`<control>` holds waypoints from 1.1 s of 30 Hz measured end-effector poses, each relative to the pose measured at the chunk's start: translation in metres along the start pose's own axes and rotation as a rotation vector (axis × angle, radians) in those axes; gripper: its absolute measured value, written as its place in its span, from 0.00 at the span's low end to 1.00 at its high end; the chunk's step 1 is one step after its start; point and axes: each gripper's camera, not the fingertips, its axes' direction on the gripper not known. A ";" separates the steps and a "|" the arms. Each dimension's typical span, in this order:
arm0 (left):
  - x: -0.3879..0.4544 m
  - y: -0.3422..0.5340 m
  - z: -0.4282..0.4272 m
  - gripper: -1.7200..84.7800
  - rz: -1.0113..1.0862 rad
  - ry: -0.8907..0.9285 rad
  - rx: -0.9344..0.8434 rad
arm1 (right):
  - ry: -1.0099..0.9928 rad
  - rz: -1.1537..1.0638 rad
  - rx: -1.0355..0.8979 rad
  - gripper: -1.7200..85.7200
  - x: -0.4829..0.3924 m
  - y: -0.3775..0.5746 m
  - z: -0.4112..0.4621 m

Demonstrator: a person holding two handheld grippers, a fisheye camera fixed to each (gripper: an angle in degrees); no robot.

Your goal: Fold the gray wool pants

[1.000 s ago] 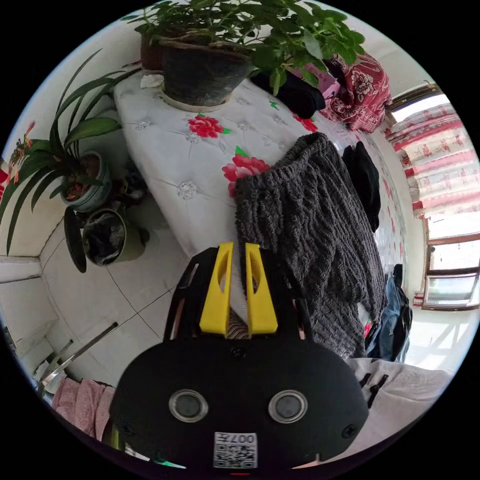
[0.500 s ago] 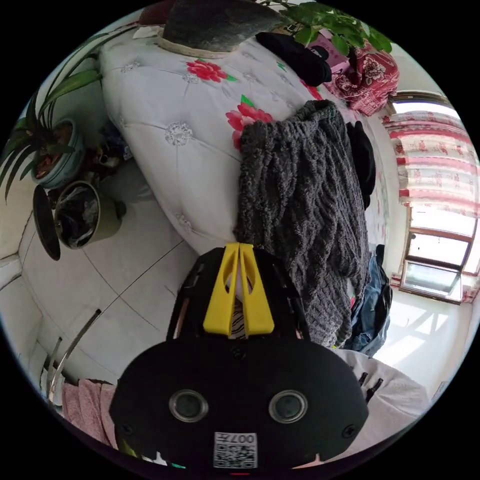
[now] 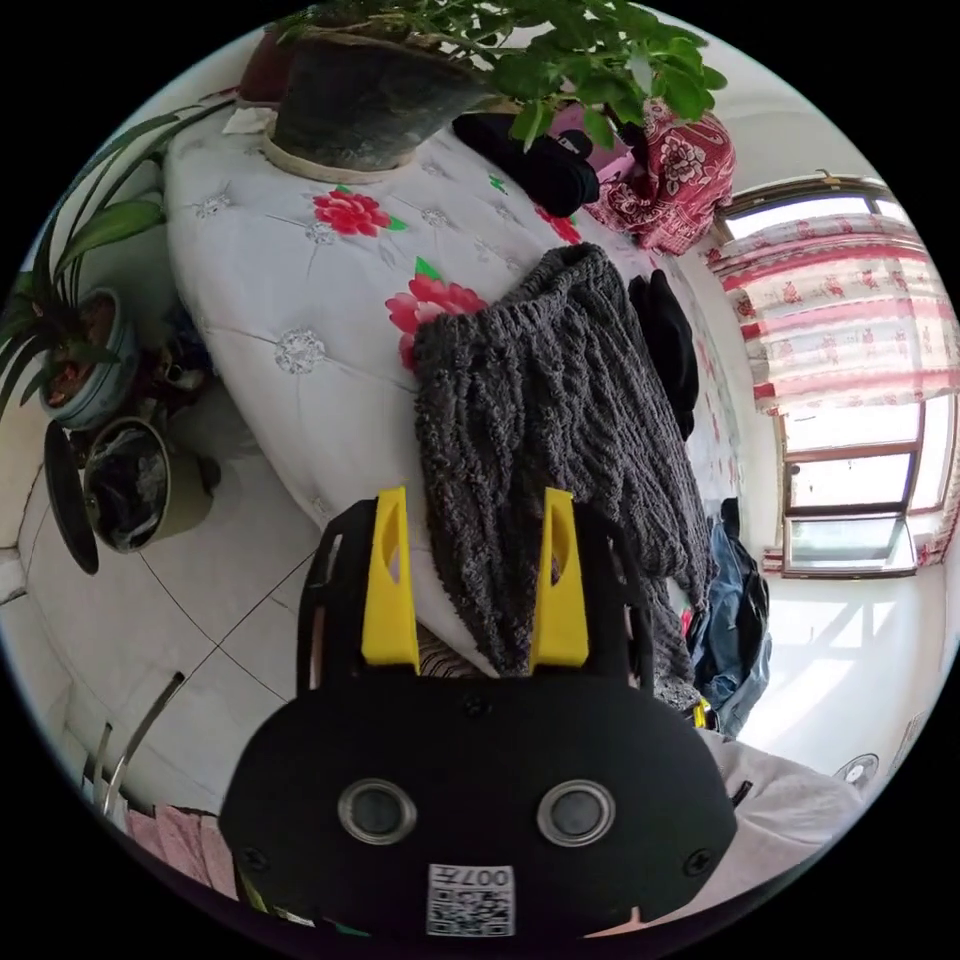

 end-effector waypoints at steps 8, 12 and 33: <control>0.006 -0.021 0.007 0.02 -0.037 0.211 -0.010 | -0.316 0.004 0.184 0.02 -0.008 -0.016 -0.046; 0.030 -0.023 -0.055 0.01 0.122 0.460 0.155 | -0.409 -0.102 0.344 0.02 -0.037 -0.035 -0.093; 0.147 -0.149 0.024 0.06 0.100 0.378 0.087 | -0.133 -0.172 0.240 0.03 -0.113 -0.170 0.020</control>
